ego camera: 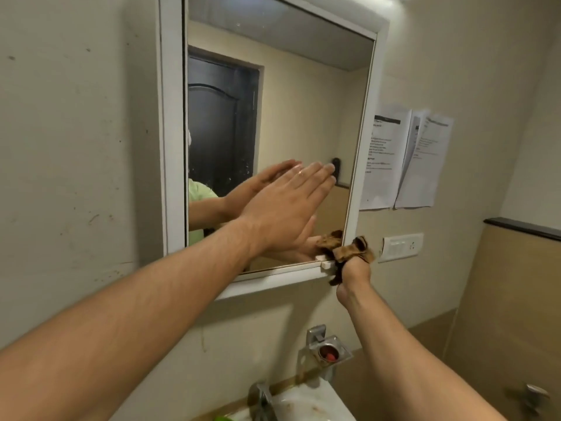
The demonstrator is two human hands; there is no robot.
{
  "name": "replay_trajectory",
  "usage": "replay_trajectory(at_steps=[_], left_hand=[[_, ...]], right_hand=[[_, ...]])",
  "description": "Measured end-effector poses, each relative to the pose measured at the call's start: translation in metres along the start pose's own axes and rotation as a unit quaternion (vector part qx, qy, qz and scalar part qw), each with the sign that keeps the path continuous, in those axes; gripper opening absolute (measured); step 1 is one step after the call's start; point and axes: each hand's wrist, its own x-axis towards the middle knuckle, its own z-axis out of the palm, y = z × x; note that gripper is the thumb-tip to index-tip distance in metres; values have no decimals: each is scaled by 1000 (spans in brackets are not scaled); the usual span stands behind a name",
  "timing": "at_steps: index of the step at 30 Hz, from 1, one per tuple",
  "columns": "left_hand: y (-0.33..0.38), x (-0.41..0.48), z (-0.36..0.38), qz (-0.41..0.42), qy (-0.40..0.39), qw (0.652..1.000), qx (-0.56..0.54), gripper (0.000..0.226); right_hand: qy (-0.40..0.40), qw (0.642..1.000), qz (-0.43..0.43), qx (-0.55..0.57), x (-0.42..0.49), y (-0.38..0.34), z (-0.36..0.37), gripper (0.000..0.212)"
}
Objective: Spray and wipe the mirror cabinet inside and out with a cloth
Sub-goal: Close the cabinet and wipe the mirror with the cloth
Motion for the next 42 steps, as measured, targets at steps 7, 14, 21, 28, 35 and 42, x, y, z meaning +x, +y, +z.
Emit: replay_trajectory(at_steps=[7,14,21,28,35,42], left_hand=[[0,-22,-16,-24,62,998,-4,78],[-2,-49,-9,-32,60,998,-10,77],[-12,-71,-3,-90,55,993,57,76],[-52,-85,-38,-233,160,956,81,83],[-95,-96,-53,-258,169,947,91,80],[-119,-105,-58,-274,258,927,4,77]], right_hand=[[97,968,105,207,-36,23,6,32],[115,980,115,116,-69,58,36,26],[-108,941,109,-301,-125,58,28,21],[-27,915,-283,-287,-131,-79,79,29],[79,849,-381,-357,-78,-181,225,21],[88,709,-511,-479,-88,-198,314,83]])
